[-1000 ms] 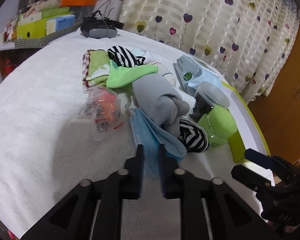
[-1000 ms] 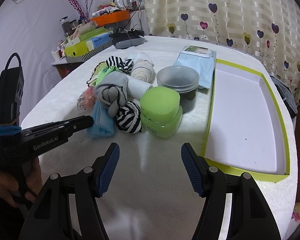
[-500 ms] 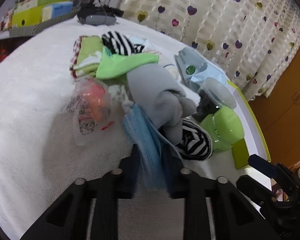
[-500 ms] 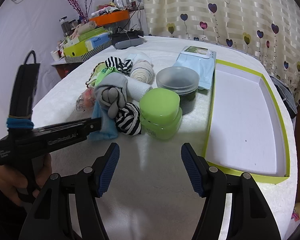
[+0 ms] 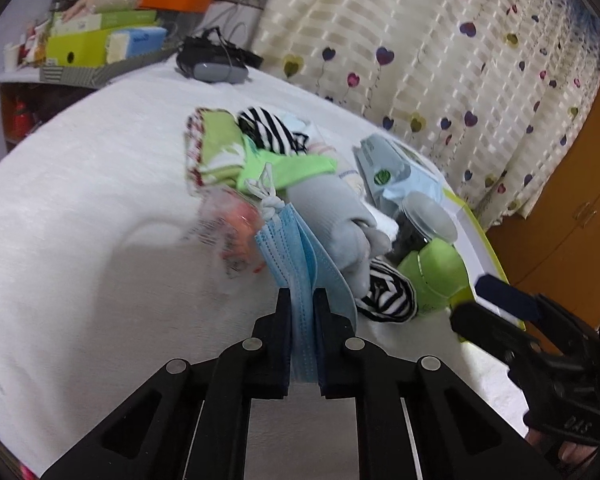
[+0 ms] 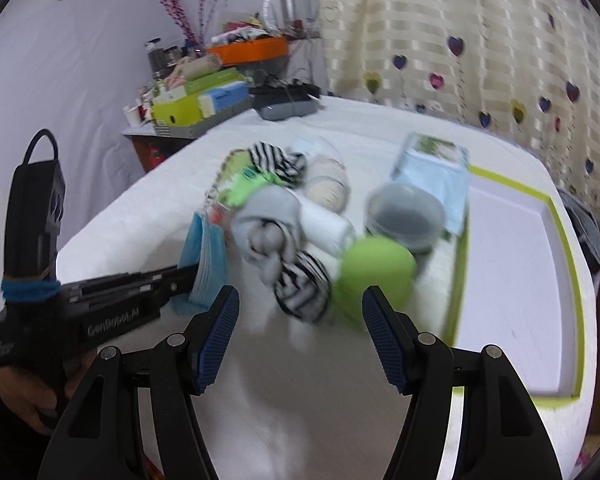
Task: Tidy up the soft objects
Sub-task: 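Grasp the grey rolled sock with the right gripper while the left gripper holds the mask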
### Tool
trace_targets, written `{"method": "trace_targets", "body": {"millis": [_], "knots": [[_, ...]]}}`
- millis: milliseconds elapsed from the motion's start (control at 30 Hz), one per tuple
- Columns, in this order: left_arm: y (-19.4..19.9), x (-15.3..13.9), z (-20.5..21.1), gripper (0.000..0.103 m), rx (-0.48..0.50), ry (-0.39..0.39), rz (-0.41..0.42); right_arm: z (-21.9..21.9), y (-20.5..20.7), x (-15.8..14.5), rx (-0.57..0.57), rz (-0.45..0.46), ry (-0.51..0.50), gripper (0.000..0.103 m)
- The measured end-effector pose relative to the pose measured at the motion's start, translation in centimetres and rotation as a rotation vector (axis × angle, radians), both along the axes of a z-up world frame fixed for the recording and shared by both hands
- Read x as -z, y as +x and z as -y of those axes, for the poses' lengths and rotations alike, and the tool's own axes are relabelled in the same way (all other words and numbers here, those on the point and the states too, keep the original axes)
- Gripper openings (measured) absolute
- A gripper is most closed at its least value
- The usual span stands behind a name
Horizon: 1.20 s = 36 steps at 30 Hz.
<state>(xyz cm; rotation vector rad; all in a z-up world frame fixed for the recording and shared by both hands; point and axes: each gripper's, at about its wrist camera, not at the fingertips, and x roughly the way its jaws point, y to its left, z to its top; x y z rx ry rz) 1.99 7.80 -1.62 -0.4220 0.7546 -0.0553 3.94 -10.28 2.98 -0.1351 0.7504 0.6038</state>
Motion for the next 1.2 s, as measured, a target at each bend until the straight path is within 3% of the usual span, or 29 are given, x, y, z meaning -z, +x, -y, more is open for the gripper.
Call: {"method": "trace_targets", "body": {"millis": [200, 567, 600, 667, 767, 1200], "knots": [[-0.5, -0.4, -1.6, 0.009, -0.029, 0.001, 0.018, -3.3, 1.9, -0.1, -0.042, 0.010, -0.015, 0.065], [-0.7, 0.1, -3.9, 0.009, -0.066, -0.005, 0.016, -7.6, 5.4, 2.4, -0.059, -0.044, -0.105, 0.064], [-0.7, 0.2, -4.1, 0.010, -0.067, -0.006, 0.016, -7.7, 5.6, 2.6, -0.058, -0.046, -0.113, 0.061], [-0.7, 0.2, -4.1, 0.010, -0.071, -0.008, 0.014, -7.9, 5.7, 2.8, -0.053, -0.051, -0.129, 0.043], [-0.7, 0.2, -4.1, 0.010, -0.071, -0.008, 0.014, -7.9, 5.5, 2.7, -0.052, -0.041, -0.141, 0.033], [-1.8, -1.9, -2.7, 0.010, -0.057, 0.032, 0.056, -6.1, 2.5, 0.2, -0.087, 0.013, -0.070, 0.029]]}}
